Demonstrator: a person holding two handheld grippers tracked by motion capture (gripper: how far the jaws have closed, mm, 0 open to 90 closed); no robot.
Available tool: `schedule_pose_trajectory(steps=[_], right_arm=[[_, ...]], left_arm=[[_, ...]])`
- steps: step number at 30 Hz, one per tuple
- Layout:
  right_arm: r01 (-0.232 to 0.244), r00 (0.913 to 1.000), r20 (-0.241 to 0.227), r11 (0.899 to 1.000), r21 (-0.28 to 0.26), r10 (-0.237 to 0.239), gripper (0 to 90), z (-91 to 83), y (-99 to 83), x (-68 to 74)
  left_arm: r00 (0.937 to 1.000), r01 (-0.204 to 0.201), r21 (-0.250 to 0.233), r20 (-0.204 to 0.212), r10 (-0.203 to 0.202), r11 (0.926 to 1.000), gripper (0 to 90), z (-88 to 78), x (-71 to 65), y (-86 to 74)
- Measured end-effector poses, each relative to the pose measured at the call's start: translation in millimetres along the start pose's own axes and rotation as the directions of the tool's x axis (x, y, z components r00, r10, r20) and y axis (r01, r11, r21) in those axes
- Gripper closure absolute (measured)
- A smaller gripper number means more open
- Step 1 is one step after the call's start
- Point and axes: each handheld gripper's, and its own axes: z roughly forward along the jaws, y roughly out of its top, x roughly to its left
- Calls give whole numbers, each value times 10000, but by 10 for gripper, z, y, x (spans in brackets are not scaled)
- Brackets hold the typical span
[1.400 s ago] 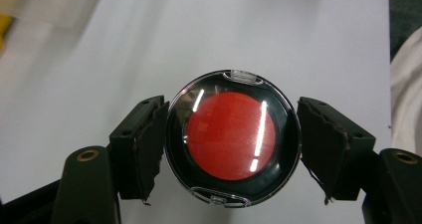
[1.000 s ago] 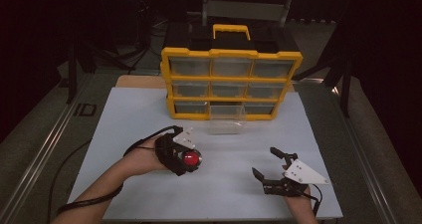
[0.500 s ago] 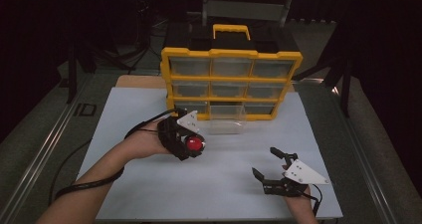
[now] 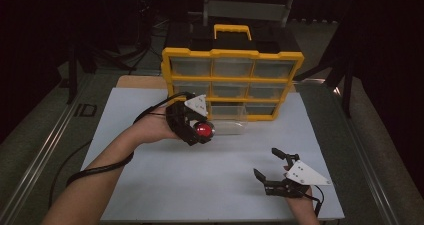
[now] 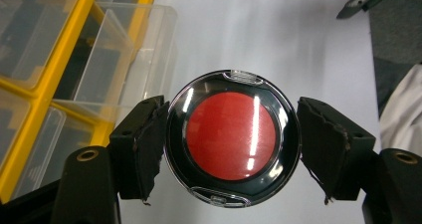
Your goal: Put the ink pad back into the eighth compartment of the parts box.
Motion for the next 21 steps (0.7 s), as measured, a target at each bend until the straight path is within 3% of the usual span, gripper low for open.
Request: schedule_pose_trajectory(steps=[12,21], right_arm=[[-17,10000,-24,10000,-28,16,127,-6,2,2],[-48,10000,-47,9999,-94,48,128,-17,5,-7]], left_arm=[[9996,21,-280,-268,-29,9996,309,102,188,148],[9972,370,-708,-624,-414,9968,309,151,372,252]])
